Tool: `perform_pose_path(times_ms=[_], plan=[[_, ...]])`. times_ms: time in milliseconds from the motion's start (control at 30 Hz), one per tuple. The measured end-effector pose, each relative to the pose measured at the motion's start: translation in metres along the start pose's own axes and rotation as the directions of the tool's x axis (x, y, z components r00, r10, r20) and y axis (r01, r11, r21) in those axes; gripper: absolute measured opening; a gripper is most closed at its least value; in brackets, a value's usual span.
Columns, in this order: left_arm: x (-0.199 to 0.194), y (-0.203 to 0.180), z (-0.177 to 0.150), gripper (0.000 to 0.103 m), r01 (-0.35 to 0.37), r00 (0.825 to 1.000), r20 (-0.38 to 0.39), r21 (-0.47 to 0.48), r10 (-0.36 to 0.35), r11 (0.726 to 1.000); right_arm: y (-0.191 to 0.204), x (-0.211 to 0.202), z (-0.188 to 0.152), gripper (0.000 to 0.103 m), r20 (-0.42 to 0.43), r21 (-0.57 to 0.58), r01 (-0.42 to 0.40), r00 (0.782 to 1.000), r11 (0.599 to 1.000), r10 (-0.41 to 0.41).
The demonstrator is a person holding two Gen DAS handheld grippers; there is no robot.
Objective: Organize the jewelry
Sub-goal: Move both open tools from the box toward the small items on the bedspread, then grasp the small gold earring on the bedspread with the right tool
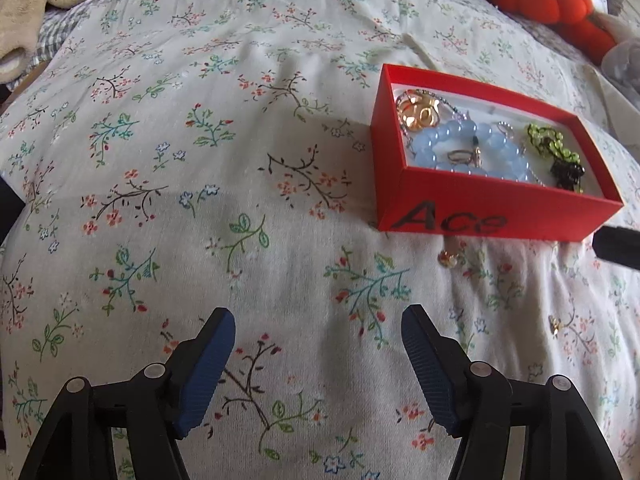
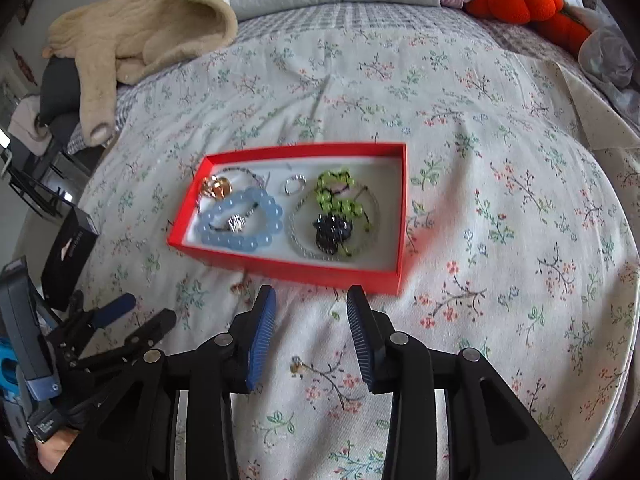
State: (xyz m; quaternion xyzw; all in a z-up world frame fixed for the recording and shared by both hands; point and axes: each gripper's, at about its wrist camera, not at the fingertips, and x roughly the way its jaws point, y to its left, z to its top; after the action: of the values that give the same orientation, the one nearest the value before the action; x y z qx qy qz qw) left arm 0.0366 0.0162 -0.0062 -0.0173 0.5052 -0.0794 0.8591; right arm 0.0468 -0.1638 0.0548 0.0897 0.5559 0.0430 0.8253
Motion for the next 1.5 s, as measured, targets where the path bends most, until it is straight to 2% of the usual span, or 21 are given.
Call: perform_pose_path(times_ms=[167,467,900,967,1133,1200,1500], plan=[[0.0,0.0,-0.005,0.072,-0.007,1.0,-0.008,0.013,0.007,1.0,0.005,0.006,-0.018,0.039,-0.054,-0.033,0.007,0.998,0.999,-0.008],[0.002,0.0,-0.012,0.072,-0.023,0.999,-0.024,0.036,0.024,0.999,-0.005,0.028,-0.039,0.039,-0.135,0.007,0.002,0.991,1.0,-0.001],[0.009,-0.006,-0.012,0.073,-0.026,0.999,-0.036,0.046,0.027,0.999,0.021,0.044,-0.035,0.038,-0.146,-0.073,0.017,0.989,0.997,-0.027],[0.009,-0.006,-0.012,0.073,-0.025,0.999,-0.036,0.048,0.027,0.999,0.022,0.046,-0.032,0.034,-0.142,-0.08,0.032,0.989,0.996,-0.043],[0.011,-0.006,-0.011,0.072,-0.022,0.999,-0.036,0.04,0.024,0.999,0.025,0.047,-0.031,0.014,-0.141,-0.11,0.031,0.989,0.993,-0.047],[0.011,-0.008,-0.01,0.073,-0.018,0.999,-0.035,0.035,0.02,0.999,0.028,0.047,-0.031,0.01,-0.138,-0.129,0.033,0.989,0.991,-0.051],[0.013,-0.026,-0.007,0.072,0.018,1.0,-0.002,0.061,-0.018,0.998,0.01,0.03,-0.034,0.01,-0.098,-0.113,0.033,0.994,0.993,-0.044]])
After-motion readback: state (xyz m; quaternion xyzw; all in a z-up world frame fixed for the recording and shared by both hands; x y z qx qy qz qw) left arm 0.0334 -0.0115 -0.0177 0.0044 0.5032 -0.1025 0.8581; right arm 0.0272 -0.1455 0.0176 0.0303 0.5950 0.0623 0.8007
